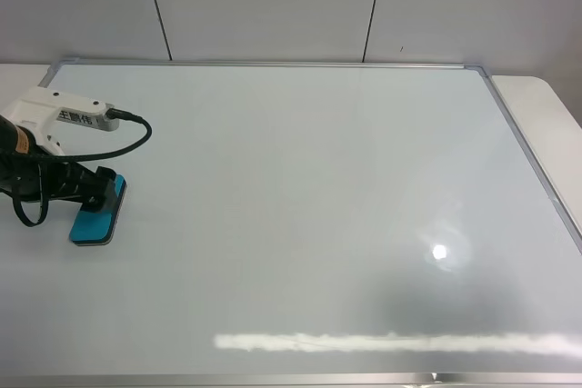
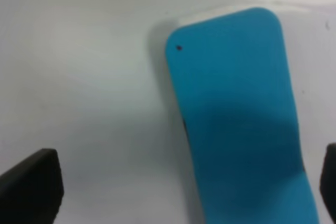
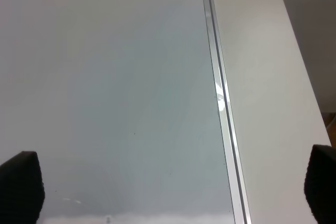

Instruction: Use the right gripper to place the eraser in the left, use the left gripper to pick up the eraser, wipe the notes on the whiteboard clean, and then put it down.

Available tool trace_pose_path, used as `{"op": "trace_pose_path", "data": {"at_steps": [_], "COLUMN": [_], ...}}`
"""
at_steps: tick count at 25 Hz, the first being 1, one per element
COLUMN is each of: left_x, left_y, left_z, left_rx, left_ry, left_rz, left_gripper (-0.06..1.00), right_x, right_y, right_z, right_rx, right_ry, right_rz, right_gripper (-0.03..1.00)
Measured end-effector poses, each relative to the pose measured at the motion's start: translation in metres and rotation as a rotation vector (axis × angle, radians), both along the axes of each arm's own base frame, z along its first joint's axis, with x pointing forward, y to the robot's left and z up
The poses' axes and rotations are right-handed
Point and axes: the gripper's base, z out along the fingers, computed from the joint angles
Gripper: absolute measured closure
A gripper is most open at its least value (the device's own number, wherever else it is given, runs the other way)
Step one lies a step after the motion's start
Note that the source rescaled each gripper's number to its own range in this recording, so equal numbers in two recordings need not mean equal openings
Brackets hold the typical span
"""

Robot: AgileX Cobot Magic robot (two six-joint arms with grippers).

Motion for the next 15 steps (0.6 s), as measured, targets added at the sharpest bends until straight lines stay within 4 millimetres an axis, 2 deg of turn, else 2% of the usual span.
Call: {"op": "trace_pose_path", "data": {"at_steps": [3, 7, 11, 15], "left_x": [0.006, 0.003, -0.015, -0.046], "left_y": [-0.001, 0.002, 0.009, 0.016], "left_z": [0.021, 0.061, 0.108, 0.158], "left_rx": [-0.018, -0.040, -0.045, -0.079], "left_ry": [-0.062, -0.145, -0.247, -0.426], "left_rz": [0.019, 0.064, 0.096, 0.102], "left_gripper": [-0.05, -0.05, -0.05, -0.05], "right_x": [0.000, 0.000, 0.000, 0.000], "right_y": [0.000, 0.000, 0.000, 0.000], "right_z": [0.000, 0.000, 0.000, 0.000], "right_rx": [0.000, 0.000, 0.000, 0.000], "right_ry": [0.000, 0.000, 0.000, 0.000], "right_rz": [0.000, 0.000, 0.000, 0.000], "right_gripper": [-0.03, -0.03, -0.03, -0.03]}}
